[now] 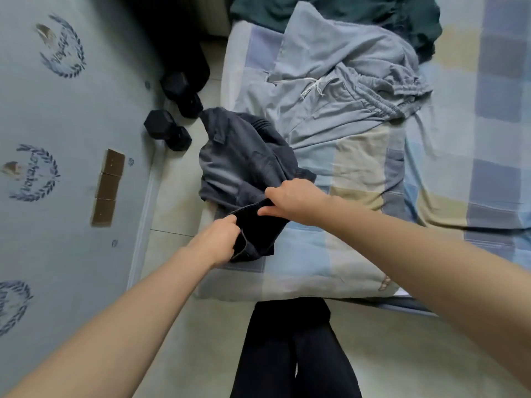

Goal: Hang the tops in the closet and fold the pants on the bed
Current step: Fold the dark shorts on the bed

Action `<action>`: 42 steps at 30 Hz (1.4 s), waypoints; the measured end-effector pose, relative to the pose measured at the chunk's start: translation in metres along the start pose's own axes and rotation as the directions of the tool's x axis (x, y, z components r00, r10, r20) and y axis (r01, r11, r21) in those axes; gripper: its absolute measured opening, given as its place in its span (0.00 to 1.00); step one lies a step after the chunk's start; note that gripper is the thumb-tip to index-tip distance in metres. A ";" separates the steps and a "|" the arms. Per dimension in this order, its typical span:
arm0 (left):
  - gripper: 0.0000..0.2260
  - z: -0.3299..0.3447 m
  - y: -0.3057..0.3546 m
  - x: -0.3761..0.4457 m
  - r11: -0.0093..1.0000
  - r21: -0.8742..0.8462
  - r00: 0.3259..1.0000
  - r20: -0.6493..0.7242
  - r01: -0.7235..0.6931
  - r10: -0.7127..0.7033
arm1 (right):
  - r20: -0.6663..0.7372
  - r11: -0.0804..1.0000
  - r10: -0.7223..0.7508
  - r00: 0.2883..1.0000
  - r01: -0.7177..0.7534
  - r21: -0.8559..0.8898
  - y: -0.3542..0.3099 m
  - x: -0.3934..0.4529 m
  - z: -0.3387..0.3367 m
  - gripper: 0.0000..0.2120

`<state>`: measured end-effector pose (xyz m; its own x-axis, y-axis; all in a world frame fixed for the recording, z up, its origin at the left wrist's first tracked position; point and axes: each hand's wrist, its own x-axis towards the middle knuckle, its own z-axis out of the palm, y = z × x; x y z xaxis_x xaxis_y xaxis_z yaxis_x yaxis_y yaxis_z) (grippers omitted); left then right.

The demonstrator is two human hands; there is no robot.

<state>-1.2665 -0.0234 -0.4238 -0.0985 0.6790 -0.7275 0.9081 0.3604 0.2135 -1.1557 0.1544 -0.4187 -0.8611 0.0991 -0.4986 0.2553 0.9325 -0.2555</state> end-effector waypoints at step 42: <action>0.13 -0.085 0.519 -0.391 0.252 -0.646 0.507 -0.243 -0.720 0.827 | -0.598 0.683 0.702 0.388 -0.125 0.720 -0.143 -0.704 0.082 0.16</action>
<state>-0.7914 -0.0476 0.0269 0.6025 0.7974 -0.0338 0.0366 0.0147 0.9992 -0.5501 -0.0767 -0.0990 -0.4177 0.9003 0.1225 0.5986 0.3741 -0.7083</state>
